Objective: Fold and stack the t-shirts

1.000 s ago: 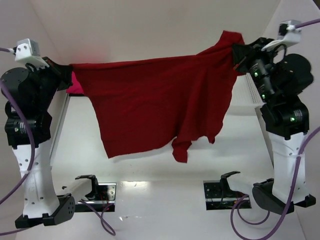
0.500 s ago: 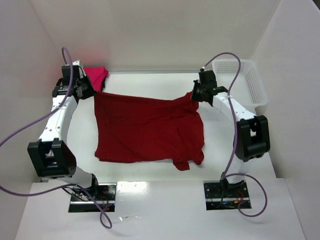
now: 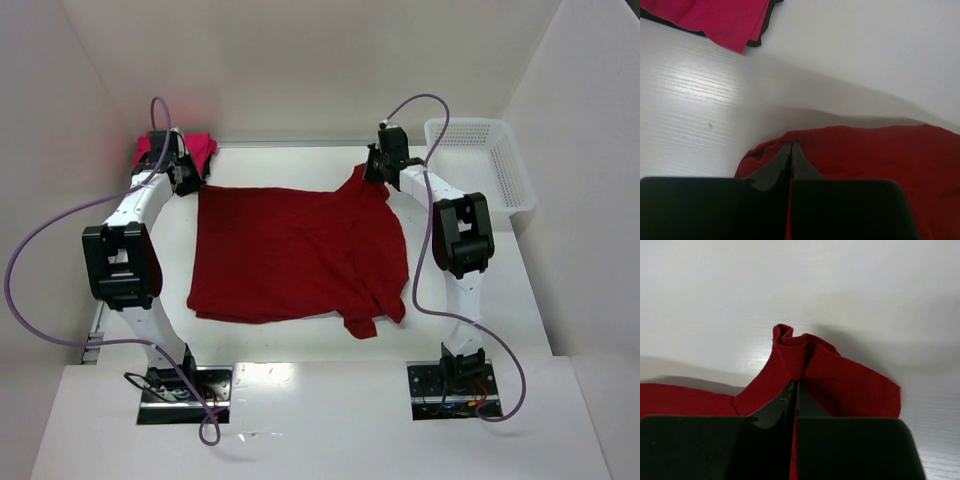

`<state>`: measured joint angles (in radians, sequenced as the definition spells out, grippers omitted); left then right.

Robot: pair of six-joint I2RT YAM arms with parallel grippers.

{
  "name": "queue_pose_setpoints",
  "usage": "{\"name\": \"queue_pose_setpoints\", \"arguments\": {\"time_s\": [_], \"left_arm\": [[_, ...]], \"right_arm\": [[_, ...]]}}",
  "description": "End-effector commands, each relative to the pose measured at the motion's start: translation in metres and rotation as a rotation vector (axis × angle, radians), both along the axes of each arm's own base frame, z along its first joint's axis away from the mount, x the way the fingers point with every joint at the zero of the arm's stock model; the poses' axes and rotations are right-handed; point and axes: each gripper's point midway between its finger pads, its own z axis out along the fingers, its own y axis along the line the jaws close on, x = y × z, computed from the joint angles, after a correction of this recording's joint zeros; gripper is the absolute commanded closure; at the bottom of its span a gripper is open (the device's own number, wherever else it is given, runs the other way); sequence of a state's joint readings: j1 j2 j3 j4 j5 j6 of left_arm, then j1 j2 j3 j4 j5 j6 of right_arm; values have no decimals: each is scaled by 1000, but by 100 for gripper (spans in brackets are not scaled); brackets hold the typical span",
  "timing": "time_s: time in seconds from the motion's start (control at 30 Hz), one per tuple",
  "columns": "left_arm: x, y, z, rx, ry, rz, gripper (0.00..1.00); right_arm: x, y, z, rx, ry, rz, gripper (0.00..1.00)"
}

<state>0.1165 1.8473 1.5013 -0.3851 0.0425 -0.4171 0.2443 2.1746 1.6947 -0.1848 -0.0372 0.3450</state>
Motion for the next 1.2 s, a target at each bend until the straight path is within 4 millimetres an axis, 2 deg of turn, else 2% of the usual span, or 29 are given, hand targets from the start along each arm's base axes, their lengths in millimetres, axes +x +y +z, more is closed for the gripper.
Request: {"name": "queue_pose_setpoints", "arguments": {"time_s": [0.0, 0.03, 0.07, 0.1, 0.13, 0.17, 0.27, 0.3, 0.33, 0.4, 0.57, 0.63, 0.67, 0.7, 0.77, 0.8, 0.83, 0.93, 1.0, 1.03, 1.1, 1.17], "left_arm": [[16, 7, 30, 36, -97, -8, 100], [16, 5, 30, 30, -98, -15, 100], [16, 5, 30, 30, -98, -15, 100], [15, 6, 30, 36, -98, -21, 100], [15, 6, 30, 37, -98, -21, 100], [14, 6, 26, 35, -89, -21, 100], [11, 5, 21, 34, -78, -21, 100], [11, 6, 21, 42, -78, -29, 100], [11, 6, 26, 43, -87, -29, 100], [9, 8, 24, 56, -77, -27, 100], [6, 11, 28, 76, -70, -18, 100], [4, 13, 26, 88, -59, -18, 100], [4, 13, 26, 88, -59, -18, 100], [4, 13, 26, 88, -59, -18, 100], [4, 13, 26, 88, -59, -18, 100], [4, 13, 26, 88, -59, -18, 100], [4, 13, 26, 88, -59, -18, 100], [6, 12, 30, 82, -70, -26, 100], [6, 10, 30, 76, -71, -32, 100], [6, 10, 30, 76, -71, -32, 100], [6, 10, 26, 74, -62, -33, 100], [6, 10, 26, 74, -62, -33, 100]], "right_arm": [[50, -2, 118, 6, -314, -34, 96], [54, -2, 121, -5, -310, -28, 94], [64, 6, 125, -4, -319, 13, 85], [62, 9, 115, -15, -280, 39, 78], [66, 12, 111, -17, -274, 56, 67], [65, 11, 105, -20, -262, 56, 47], [60, 5, 84, -44, -215, 36, 19], [61, 3, 84, -46, -214, 17, 14], [58, -5, 69, -74, -187, -13, 1], [50, -6, 63, -61, -161, -25, 1], [54, -16, 14, -74, -78, -44, 1], [59, -27, 3, -100, -56, -77, 2], [64, -28, 6, -105, -69, -89, 2], [64, -30, -3, -115, -51, -95, 4], [65, -31, -10, -123, -43, -102, 5], [68, -38, -9, -131, -38, -118, 6], [68, -40, -22, -144, -15, -124, 10], [74, -62, -29, -116, 9, -176, 13], [75, -59, -25, -103, 2, -163, 16], [75, -59, -31, -105, 13, -163, 18], [84, -55, -26, -90, -11, -152, 27], [84, -51, -30, -79, -1, -136, 34]]}}
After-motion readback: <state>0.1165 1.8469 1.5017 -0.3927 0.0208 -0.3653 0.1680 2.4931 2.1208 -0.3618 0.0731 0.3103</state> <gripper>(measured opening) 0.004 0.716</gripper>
